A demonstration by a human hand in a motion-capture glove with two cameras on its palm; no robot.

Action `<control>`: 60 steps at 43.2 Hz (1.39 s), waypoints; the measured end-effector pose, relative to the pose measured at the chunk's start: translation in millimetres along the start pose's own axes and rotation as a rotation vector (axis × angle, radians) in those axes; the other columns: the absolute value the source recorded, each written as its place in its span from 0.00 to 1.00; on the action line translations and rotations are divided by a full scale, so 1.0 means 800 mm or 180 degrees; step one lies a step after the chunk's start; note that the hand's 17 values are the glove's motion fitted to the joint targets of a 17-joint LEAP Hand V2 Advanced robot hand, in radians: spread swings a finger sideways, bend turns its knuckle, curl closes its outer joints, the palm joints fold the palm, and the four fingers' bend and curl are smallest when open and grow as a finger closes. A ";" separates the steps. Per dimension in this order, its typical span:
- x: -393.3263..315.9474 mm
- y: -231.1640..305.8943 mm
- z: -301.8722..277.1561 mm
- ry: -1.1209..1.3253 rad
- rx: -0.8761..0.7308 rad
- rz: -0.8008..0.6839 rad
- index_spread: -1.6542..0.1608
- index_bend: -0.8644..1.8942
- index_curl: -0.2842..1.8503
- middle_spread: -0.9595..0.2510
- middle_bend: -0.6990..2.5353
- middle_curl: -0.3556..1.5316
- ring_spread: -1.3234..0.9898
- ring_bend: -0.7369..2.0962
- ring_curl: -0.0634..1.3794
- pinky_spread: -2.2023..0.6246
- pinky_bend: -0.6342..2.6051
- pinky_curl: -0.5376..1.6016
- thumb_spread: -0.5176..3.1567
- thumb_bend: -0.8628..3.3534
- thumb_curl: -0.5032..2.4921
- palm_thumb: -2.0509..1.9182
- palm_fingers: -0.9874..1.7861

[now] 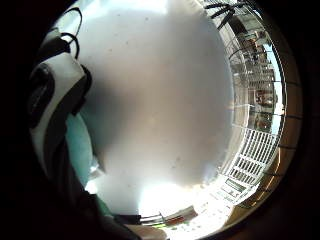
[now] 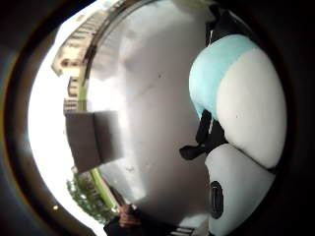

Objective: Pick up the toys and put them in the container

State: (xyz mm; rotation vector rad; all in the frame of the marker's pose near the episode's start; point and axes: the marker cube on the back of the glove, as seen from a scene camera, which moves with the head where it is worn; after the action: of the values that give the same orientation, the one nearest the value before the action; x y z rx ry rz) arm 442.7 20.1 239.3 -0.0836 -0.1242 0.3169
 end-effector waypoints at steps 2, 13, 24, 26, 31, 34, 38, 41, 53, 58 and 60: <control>0.004 0.002 0.001 -0.0070 0.0004 0.0013 0.77 0.37 0.34 0.58 0.44 0.47 0.42 0.64 0.41 0.61 0.46 0.42 0.43 0.29 0.36 0.73 0.85; 0.005 0.007 0.003 -0.0101 -0.0074 0.0045 0.80 0.44 0.38 0.70 0.49 0.50 0.48 0.67 0.42 0.62 0.48 0.45 0.40 0.29 0.39 0.73 0.83; -0.009 0.014 -0.004 0.0058 0.0016 0.0069 0.84 0.52 0.44 0.79 0.51 0.51 0.50 0.69 0.42 0.63 0.48 0.46 0.39 0.28 0.42 0.73 0.81; -0.015 0.015 -0.009 0.0078 0.0043 0.0051 0.84 0.53 0.45 0.80 0.51 0.51 0.50 0.69 0.43 0.63 0.48 0.46 0.38 0.28 0.42 0.73 0.81; -0.040 0.017 -0.030 0.0012 0.0057 0.0011 0.85 0.56 0.46 0.74 0.52 0.52 0.47 0.69 0.42 0.63 0.48 0.47 0.34 0.26 0.44 0.71 0.80; -0.063 0.018 -0.053 -0.0058 0.0104 -0.0006 0.85 0.57 0.47 0.70 0.52 0.52 0.45 0.69 0.42 0.63 0.49 0.47 0.32 0.26 0.45 0.70 0.80; -0.103 0.025 -0.092 -0.0078 0.0229 0.0000 0.84 0.56 0.47 0.64 0.52 0.52 0.44 0.70 0.42 0.63 0.50 0.48 0.30 0.25 0.46 0.68 0.77; -0.130 0.028 -0.124 -0.0052 0.0353 -0.0021 0.83 0.55 0.48 0.61 0.52 0.53 0.43 0.71 0.43 0.63 0.51 0.49 0.29 0.24 0.46 0.67 0.76; -0.291 0.045 -0.275 -0.0273 0.0718 -0.0388 0.78 0.44 0.48 0.53 0.51 0.54 0.41 0.73 0.44 0.63 0.55 0.50 0.29 0.23 0.48 0.66 0.72; -0.386 0.070 -0.302 -0.0354 0.0708 -0.0637 0.76 0.41 0.48 0.51 0.50 0.55 0.41 0.73 0.44 0.63 0.56 0.50 0.29 0.23 0.49 0.66 0.71; -0.418 0.076 -0.307 -0.0359 0.0698 -0.0746 0.75 0.39 0.48 0.50 0.50 0.55 0.41 0.73 0.44 0.63 0.56 0.50 0.29 0.23 0.49 0.66 0.71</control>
State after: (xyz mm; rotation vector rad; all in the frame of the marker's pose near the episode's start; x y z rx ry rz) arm 142.3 -43.5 -46.1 0.1656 -0.2083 0.0996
